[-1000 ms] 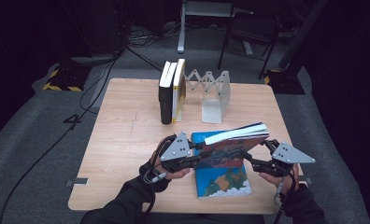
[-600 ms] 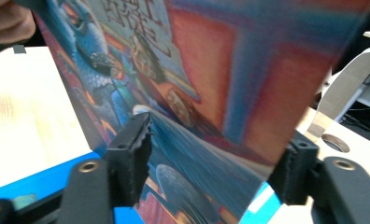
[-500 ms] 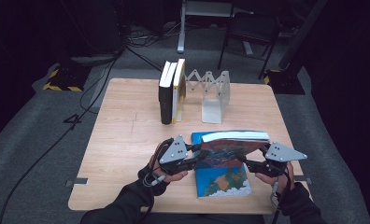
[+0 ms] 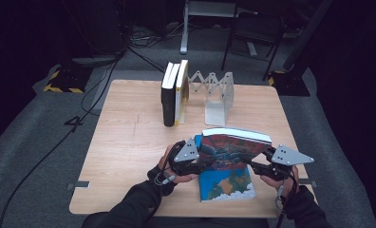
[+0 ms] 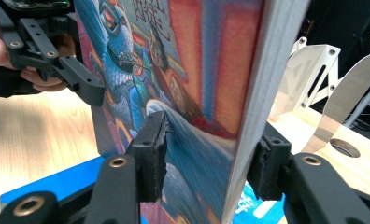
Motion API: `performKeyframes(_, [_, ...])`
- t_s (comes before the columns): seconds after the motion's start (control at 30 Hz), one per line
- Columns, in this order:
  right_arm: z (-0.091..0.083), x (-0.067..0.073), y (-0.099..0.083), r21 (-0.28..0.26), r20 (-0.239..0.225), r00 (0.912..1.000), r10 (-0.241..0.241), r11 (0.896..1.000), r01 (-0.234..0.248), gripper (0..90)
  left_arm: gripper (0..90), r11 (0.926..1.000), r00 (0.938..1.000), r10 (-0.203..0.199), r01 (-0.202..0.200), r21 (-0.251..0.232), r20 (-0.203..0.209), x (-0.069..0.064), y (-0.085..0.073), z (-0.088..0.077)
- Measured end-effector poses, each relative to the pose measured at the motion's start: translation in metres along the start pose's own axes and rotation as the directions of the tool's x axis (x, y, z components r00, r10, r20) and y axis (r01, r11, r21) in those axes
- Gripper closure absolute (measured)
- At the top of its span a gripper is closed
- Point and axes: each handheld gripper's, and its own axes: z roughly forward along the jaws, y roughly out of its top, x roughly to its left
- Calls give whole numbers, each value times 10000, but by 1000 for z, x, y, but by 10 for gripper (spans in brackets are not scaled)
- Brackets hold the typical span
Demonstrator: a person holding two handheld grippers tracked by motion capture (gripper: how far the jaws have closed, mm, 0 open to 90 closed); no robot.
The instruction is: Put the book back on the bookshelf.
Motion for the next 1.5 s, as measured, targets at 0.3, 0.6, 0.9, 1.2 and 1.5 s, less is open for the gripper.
performKeyframes(0.3, [1, 0, 0, -12, 72, 10000, 27, 10000, -27, 525, 542, 9995, 10000, 66, -64, -323, 53, -1, 11, 7])
performKeyframes(0.6, [2, -1, -1, -96, 70, 10000, 33, 9999, -32, 498, 619, 9968, 9999, 129, -135, -790, -77, -1, 21, 9])
performKeyframes(0.9, [4, -2, -3, 172, 422, 9986, 313, 9993, -320, 407, 731, 9956, 9988, 360, -330, -881, 330, -4, 24, 9])
performKeyframes(1.2, [-13, -15, -23, 1796, 844, 9961, 264, 9829, -412, 331, 738, 9965, 9998, 196, -189, -812, 72, -3, 25, 10])
performKeyframes(1.5, [-51, -32, -77, 3374, 1512, 9811, 1208, 9266, -1661, 318, 738, 9969, 9998, 202, -207, -757, -81, -3, 26, 10])
